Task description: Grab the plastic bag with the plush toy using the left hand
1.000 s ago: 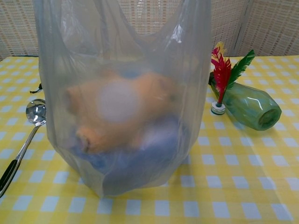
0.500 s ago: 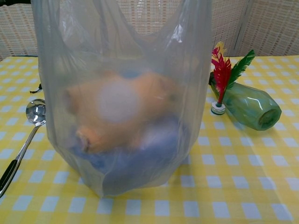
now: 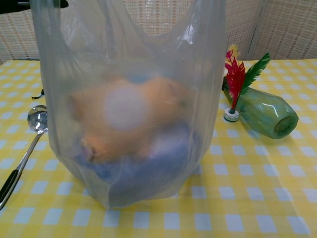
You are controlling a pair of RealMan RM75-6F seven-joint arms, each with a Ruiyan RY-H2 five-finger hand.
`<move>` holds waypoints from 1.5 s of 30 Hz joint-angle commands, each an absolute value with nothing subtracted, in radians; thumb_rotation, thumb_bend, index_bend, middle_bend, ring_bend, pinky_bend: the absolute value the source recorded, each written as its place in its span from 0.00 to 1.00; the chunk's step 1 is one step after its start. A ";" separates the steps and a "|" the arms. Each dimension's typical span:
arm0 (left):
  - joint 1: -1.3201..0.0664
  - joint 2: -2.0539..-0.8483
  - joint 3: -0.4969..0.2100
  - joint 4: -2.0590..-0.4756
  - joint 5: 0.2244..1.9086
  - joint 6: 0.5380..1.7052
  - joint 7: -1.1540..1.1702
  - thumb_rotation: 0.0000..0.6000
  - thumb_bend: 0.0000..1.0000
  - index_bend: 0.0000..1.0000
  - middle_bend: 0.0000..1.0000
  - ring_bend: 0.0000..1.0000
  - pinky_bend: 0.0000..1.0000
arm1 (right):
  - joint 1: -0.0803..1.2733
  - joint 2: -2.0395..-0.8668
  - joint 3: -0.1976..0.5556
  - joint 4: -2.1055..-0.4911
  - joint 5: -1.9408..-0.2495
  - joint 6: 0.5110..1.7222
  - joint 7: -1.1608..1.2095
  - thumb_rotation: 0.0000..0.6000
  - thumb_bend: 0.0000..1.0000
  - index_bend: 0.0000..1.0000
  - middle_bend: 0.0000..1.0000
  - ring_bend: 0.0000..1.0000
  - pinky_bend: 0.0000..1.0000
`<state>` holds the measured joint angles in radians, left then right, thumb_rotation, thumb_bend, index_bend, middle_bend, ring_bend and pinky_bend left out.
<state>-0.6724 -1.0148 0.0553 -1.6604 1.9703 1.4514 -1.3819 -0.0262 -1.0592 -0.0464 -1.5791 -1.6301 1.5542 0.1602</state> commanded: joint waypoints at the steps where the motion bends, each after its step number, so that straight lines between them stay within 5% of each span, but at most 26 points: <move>1: -0.695 -1.033 0.061 -1.654 1.977 1.435 -1.391 1.00 0.09 0.00 0.03 0.06 0.14 | -0.027 -1.059 -0.046 -1.578 -1.630 1.555 0.162 1.00 0.31 0.00 0.00 0.00 0.00; 27: -0.939 -1.177 0.090 -1.524 2.004 1.340 -1.592 1.00 0.09 0.00 0.11 0.14 0.21 | -0.030 -1.057 -0.044 -1.572 -1.609 1.537 0.187 1.00 0.31 0.00 0.00 0.00 0.00; 45: -1.008 -1.268 0.096 -1.464 1.961 1.330 -1.562 1.00 0.09 0.04 0.27 0.23 0.29 | -0.029 -1.052 -0.038 -1.564 -1.599 1.530 0.208 1.00 0.31 0.00 0.00 0.00 0.00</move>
